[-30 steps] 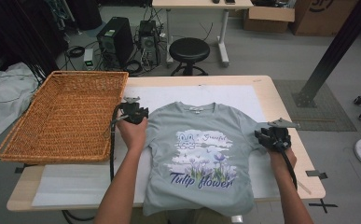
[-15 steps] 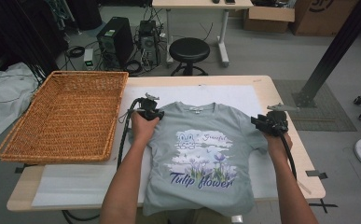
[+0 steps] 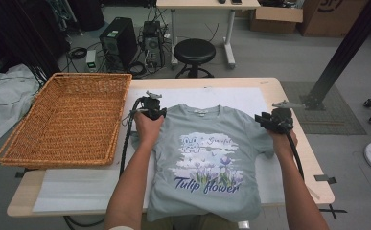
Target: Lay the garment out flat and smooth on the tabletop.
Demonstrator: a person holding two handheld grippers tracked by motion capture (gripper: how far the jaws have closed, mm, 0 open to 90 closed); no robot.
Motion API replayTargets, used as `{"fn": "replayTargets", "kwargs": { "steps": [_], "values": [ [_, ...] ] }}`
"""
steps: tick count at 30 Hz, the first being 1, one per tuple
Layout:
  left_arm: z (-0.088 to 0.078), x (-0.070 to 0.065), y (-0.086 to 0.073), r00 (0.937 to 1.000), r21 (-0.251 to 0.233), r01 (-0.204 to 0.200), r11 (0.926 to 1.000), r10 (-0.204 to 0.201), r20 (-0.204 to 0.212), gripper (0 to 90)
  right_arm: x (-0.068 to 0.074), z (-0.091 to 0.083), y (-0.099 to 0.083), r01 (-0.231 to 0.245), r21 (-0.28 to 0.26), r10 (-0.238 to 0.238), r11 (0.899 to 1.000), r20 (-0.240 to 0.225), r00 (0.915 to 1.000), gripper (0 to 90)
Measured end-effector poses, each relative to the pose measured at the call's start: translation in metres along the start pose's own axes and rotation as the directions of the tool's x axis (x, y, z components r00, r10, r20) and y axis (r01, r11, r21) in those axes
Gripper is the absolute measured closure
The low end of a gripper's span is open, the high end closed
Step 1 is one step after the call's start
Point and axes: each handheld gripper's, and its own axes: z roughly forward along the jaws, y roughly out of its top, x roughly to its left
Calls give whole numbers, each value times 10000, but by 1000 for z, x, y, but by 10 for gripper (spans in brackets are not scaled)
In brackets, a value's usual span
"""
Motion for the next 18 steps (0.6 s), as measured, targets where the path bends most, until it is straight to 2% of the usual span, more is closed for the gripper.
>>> {"fn": "replayTargets", "kwargs": {
  "steps": [2, 4, 7, 10, 11, 12, 13, 15, 16, 17, 18],
  "values": [
    [6, 2, -3, 9999, 361, -89, 9993, 85, 125, 628, 0, 11, 7, 129, 312, -121, 9994, -242, 9996, 621],
    [11, 2, -6, 9993, 537, -254, 9982, 239, 273, 636, 0, 24, 14, 327, 699, -291, 9970, -520, 9982, 621],
    [11, 5, -5, 9991, 483, -373, 9981, 363, 212, 703, 4, 44, 20, 801, 1278, -688, 9886, -909, 9935, 611],
    [9, 8, -3, 9994, 387, -322, 9987, 316, 162, 840, 9, 61, 22, 1069, 1876, -914, 9764, -896, 9918, 597],
    [8, 9, -3, 9994, 374, -298, 9989, 291, 200, 857, 10, 65, 22, 1134, 1971, -968, 9738, -916, 9911, 598],
    [7, 9, -3, 9993, 360, -341, 9988, 335, 178, 865, 12, 69, 22, 1308, 2024, -1135, 9705, -944, 9890, 601],
    [7, 10, -3, 9993, 343, -311, 9989, 303, 225, 870, 14, 72, 20, 1558, 2200, -1392, 9630, -893, 9862, 608],
    [5, 10, -2, 9990, 263, -354, 9990, 347, 269, 873, 15, 74, 18, 1716, 2154, -1565, 9613, -853, 9840, 654],
    [4, 9, -2, 9986, 160, -392, 9991, 386, 365, 873, 15, 74, 18, 1755, 2144, -1605, 9609, -853, 9833, 736],
    [2, 8, -1, 9979, 146, -537, 9985, 531, 364, 868, 16, 73, 19, 1909, 2179, -1772, 9571, -812, 9808, 743],
    [0, 6, -1, 9960, 160, -885, 9959, 883, 125, 846, 15, 73, 19, 1934, 2196, -1792, 9562, -828, 9803, 741]
  ]
}}
